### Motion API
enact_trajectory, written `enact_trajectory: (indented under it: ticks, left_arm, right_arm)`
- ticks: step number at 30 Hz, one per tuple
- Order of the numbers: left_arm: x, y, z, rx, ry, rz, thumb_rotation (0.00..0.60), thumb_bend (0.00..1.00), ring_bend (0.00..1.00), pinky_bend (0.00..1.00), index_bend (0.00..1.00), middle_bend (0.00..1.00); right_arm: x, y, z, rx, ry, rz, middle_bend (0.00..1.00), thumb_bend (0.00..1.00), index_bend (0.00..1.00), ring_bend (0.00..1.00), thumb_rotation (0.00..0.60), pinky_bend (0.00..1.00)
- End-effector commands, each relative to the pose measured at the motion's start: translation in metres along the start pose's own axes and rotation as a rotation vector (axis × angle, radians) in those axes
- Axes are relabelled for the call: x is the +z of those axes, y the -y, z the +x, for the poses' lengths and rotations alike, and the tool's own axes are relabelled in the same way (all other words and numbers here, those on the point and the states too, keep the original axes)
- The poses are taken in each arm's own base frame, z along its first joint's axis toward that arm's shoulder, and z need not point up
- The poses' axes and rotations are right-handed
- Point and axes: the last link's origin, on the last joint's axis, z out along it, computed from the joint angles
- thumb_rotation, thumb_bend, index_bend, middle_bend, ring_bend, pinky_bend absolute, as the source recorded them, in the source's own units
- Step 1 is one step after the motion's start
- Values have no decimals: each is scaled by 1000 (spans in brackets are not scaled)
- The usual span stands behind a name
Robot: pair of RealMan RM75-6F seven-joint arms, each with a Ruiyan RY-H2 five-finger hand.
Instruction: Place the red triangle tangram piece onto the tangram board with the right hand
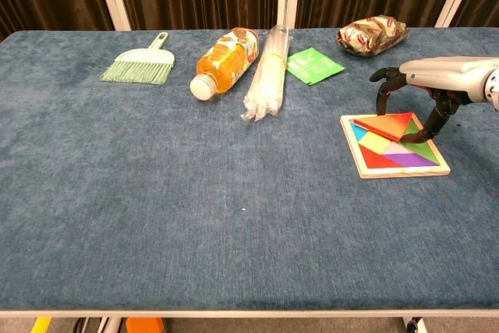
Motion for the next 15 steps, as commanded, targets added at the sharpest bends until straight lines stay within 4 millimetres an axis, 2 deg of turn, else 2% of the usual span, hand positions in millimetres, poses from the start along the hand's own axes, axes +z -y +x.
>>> enact_trajectory:
  ticks: [1, 8, 15]
  left_arm:
    - [0, 0, 0, 0, 1, 0, 600, 0, 50, 172, 144, 117]
    - [0, 1, -1, -2, 3, 2, 600, 0, 50, 172, 144, 117]
    - [-1, 1, 0, -2, 1, 3, 600, 0, 50, 172, 144, 118]
  right_arm:
    - [0, 0, 0, 3, -1, -1, 0, 251, 483, 0, 600, 0]
    - [0, 1, -1, 11, 3, -5, 0, 249, 471, 0, 600, 0]
    - [1, 3, -1, 8, 7, -1, 0, 245, 417, 0, 600, 0]
